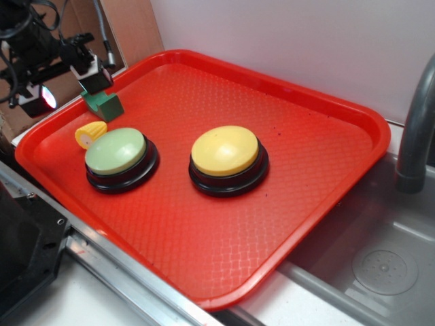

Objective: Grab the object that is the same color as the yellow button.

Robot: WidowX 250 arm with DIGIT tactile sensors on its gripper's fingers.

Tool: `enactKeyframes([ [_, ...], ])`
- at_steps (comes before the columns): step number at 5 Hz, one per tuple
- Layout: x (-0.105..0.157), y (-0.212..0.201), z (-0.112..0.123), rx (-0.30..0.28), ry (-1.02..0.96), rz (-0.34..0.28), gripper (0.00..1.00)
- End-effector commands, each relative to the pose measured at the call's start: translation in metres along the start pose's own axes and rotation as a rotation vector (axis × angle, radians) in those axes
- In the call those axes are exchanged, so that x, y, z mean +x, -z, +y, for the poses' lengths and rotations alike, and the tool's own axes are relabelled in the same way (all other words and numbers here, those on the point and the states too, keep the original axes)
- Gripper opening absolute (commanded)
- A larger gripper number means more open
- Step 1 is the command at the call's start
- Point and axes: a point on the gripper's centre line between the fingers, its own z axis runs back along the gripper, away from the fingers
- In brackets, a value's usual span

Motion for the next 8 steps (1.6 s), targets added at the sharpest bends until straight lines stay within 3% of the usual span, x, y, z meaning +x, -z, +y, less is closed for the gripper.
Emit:
enactKeyframes([
  [1, 0.007, 0.027, 0.000, 0.054, 0.008, -0.032, 1.00],
  [2, 0.004, 0.037, 0.000, 0.067, 0.027, 0.038, 1.00],
  [4, 0.003, 0.048, -0.001, 0.104, 0.028, 0.048, 1.00],
  [5, 0.003, 0.049, -0.001, 0.111, 0.024, 0.049, 0.34],
  [6, 0.002, 0.049, -0.001, 0.110, 0.033, 0.059, 0.20],
  [7, 0.007, 0.046, -0.006, 0.131, 0.048, 0.037, 0.13],
  [8, 0.023, 0.022, -0.030, 0.097, 0.128, 0.032, 0.09],
])
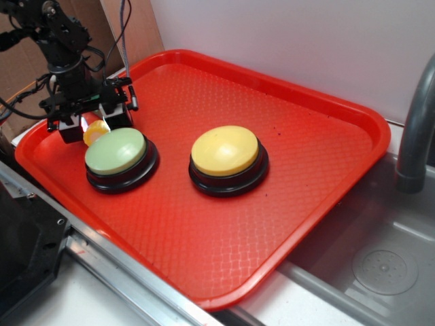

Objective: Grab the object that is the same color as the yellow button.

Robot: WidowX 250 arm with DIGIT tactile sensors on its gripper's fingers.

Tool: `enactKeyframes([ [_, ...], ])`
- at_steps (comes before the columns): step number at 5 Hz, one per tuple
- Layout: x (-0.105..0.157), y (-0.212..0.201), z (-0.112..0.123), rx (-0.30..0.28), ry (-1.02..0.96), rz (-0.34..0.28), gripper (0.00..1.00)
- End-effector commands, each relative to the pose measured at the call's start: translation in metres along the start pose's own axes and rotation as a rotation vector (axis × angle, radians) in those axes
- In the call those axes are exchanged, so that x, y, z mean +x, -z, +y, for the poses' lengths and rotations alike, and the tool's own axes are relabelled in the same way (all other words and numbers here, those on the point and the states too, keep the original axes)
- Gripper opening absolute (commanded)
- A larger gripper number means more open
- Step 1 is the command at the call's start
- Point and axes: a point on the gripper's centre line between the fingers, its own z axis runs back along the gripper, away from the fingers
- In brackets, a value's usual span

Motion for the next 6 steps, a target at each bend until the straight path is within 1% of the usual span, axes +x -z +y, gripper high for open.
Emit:
enactKeyframes([
  [1, 0.032, -0.071, -0.045, -0.061, 0.265, -0.013, 0.07],
  [2, 0.014, -0.116, -0.071, -0.101, 0.437, -0.015, 0.04],
  [3, -0.003, -0.154, -0.088, -0.191, 0.566, 0.008, 0.00],
  [4, -0.025, -0.177, -0.113, -0.200, 0.641, 0.001, 0.00],
  [5, -0.037, -0.180, -0.121, -0.203, 0.682, 0.007, 0.00],
  [6, -0.038, -0.172, -0.120, -0.187, 0.649, -0.001, 0.00],
])
